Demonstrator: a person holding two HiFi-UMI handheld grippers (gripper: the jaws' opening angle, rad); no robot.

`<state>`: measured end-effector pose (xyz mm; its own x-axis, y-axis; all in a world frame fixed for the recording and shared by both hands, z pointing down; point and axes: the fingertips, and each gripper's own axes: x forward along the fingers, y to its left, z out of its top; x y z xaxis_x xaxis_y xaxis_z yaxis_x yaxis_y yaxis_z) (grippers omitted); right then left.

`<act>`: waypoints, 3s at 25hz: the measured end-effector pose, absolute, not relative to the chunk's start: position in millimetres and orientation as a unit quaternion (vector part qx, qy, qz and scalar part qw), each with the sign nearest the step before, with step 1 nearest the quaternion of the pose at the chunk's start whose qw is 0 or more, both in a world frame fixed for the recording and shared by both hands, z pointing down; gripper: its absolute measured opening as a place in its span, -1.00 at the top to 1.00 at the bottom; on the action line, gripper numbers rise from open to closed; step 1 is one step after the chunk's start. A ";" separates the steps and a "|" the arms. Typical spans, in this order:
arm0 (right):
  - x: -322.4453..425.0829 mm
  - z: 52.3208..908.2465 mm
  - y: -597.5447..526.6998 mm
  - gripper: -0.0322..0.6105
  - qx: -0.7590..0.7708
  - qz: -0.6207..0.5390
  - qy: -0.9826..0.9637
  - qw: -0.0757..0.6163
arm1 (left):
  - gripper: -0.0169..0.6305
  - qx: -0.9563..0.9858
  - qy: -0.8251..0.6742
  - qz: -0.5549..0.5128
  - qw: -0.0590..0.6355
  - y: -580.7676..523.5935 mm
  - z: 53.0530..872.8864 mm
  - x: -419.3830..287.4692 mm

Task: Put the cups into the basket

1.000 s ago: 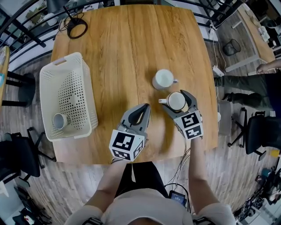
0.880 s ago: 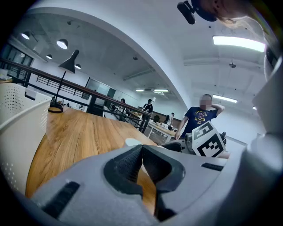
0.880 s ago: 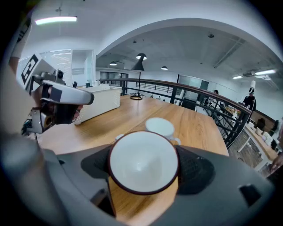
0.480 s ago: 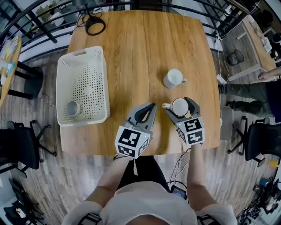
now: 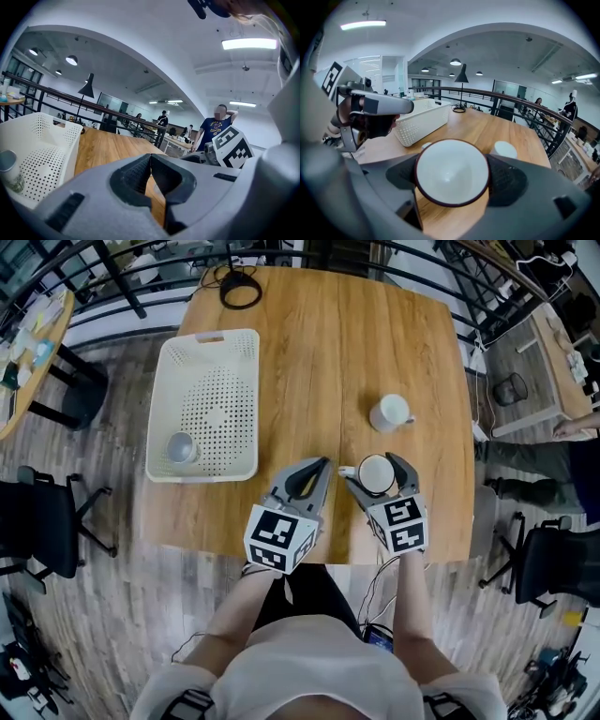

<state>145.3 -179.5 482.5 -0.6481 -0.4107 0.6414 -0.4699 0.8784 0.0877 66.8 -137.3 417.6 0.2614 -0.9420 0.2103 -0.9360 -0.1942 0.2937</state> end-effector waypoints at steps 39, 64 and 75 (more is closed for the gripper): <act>-132.9 386.1 -154.8 -0.40 0.066 -0.090 -0.951 0.288 | 0.92 0.628 -0.765 -0.059 0.133 -85.9 361.8 -172.0; -280.2 435.4 -135.5 -0.40 -0.019 -0.098 -0.945 0.310 | 0.92 0.527 -0.837 -0.093 0.114 -60.3 375.9 -320.2; -291.6 473.2 -142.6 -0.40 -0.025 -0.088 -0.938 0.334 | 0.92 0.522 -0.837 -0.121 0.112 -61.2 386.0 -326.9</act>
<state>-291.6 -142.6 473.2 -0.7756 -0.0112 0.6311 0.1066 0.9832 0.1485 -326.9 -61.2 386.0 -0.4292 -0.9011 0.0611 -0.8469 0.4251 0.3194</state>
